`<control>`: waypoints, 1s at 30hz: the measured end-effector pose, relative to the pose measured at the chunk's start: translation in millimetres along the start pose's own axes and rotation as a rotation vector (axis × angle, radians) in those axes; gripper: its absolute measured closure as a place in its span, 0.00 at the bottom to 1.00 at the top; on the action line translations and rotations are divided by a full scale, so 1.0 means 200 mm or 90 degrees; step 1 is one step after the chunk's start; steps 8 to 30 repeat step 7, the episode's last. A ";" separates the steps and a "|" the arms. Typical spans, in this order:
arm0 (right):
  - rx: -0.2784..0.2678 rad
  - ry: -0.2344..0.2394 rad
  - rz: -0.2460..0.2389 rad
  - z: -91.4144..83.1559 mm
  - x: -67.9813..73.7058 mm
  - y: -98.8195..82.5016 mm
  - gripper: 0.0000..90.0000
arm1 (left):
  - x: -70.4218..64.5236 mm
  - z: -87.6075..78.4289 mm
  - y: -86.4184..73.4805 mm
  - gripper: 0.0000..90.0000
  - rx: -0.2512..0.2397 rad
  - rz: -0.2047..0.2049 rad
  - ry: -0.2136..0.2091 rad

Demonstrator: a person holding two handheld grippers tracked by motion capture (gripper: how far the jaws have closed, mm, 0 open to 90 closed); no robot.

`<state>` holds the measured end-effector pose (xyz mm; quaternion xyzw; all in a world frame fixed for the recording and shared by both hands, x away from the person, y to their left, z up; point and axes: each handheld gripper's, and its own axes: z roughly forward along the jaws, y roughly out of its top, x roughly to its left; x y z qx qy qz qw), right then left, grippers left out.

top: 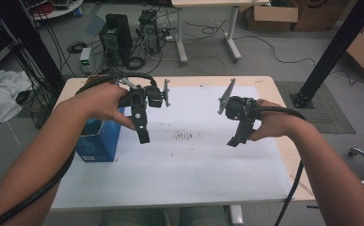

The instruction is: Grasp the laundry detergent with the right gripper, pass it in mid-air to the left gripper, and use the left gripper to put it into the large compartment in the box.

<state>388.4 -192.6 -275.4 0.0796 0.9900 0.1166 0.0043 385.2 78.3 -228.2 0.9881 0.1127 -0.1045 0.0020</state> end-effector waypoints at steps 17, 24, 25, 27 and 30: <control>-0.002 -0.002 0.003 -0.01 0.01 0.00 0.00 | -0.01 -0.01 0.01 0.00 -0.001 0.004 0.002; -0.002 -0.002 0.003 -0.01 0.01 0.00 0.00 | -0.01 -0.01 0.01 0.00 -0.001 0.004 0.002; -0.002 -0.002 0.003 -0.01 0.01 0.00 0.00 | -0.01 -0.01 0.01 0.00 -0.001 0.004 0.002; -0.002 -0.002 0.003 -0.01 0.01 0.00 0.00 | -0.01 -0.01 0.01 0.00 -0.001 0.004 0.002; -0.002 -0.002 0.003 -0.01 0.01 0.00 0.00 | -0.01 -0.01 0.01 0.00 -0.001 0.004 0.002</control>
